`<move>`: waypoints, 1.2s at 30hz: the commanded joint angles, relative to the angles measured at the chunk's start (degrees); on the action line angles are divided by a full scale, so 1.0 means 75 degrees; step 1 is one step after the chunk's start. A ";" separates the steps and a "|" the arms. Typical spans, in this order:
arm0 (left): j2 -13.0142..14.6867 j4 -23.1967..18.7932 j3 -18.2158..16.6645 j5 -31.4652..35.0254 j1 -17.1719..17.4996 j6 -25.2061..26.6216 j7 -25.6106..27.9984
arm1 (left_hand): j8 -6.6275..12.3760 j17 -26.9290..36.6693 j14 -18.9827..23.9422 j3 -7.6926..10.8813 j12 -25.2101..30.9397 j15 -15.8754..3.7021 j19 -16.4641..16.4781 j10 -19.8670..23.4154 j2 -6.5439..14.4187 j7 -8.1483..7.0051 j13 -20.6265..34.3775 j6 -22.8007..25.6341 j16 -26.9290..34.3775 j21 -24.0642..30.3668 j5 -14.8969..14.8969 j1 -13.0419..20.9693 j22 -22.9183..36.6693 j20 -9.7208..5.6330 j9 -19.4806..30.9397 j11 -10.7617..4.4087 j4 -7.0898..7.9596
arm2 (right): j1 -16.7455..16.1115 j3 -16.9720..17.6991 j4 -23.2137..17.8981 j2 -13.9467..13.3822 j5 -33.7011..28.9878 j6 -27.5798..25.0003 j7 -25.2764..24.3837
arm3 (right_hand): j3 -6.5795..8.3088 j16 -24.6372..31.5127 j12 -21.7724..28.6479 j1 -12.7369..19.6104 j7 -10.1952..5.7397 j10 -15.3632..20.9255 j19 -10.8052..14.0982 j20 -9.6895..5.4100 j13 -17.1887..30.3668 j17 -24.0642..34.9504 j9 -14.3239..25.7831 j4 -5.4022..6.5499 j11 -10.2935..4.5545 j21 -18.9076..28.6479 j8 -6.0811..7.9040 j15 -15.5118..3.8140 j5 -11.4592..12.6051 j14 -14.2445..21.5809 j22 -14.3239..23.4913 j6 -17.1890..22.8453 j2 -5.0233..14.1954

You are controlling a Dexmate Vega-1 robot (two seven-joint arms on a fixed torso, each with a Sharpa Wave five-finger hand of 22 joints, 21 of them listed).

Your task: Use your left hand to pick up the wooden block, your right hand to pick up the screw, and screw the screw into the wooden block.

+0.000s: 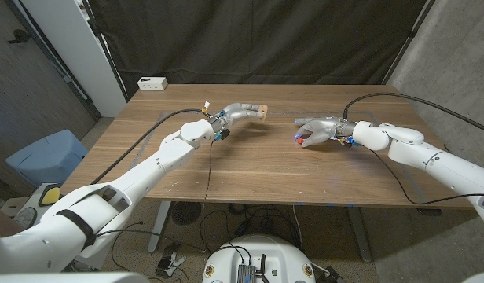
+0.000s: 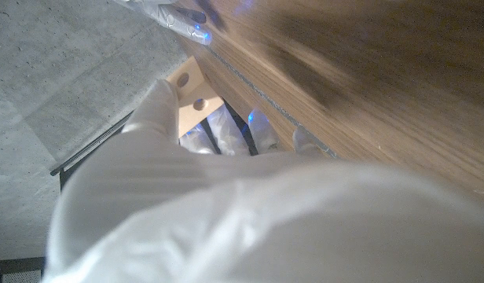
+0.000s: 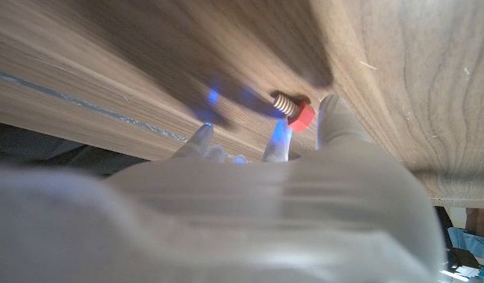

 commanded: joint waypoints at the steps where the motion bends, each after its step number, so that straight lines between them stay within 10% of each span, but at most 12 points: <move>1: -0.0006 0.0052 0.0020 -0.0011 -0.0024 0.0015 -0.0071 | 0.0043 -0.0001 0.0011 0.0011 0.0031 -0.0198 0.0021 0.0015 0.0054 0.0009 0.0000 0.0155 0.0043 0.0040 0.0046 0.0019 0.0010 0.0075 0.0015 -0.0014 0.0018 | 0.0011 -0.0048 0.0015 0.0075 -0.0051 -0.0047 -0.0123 | 0.0003 0.0052 0.0037 0.0062 0.0011 0.0107 0.0104 -0.0015 0.0038 0.0030 0.0035 0.0019 -0.0016 0.0043 0.0098 -0.0252 0.0050 0.0088 0.0041 0.0183 0.0009; 36: -0.0125 0.0312 0.0077 -0.0069 -0.0130 -0.0029 -0.0253 | 0.0046 -0.0002 0.0023 -0.0035 0.0026 -0.0192 0.0065 0.0040 0.0096 0.0008 -0.0002 0.0216 0.0039 0.0043 0.0051 -0.0038 0.0011 0.0074 0.0017 -0.0008 0.0033 | 0.0181 -0.0185 0.0276 0.0183 -0.0170 0.0073 -0.0360 | 0.0015 0.0091 0.0080 0.0244 0.0024 0.0618 0.0388 -0.0103 0.0039 0.0054 0.0183 0.0030 -0.0112 0.0046 0.0696 -0.0369 0.0053 0.0355 0.0044 0.1319 0.0149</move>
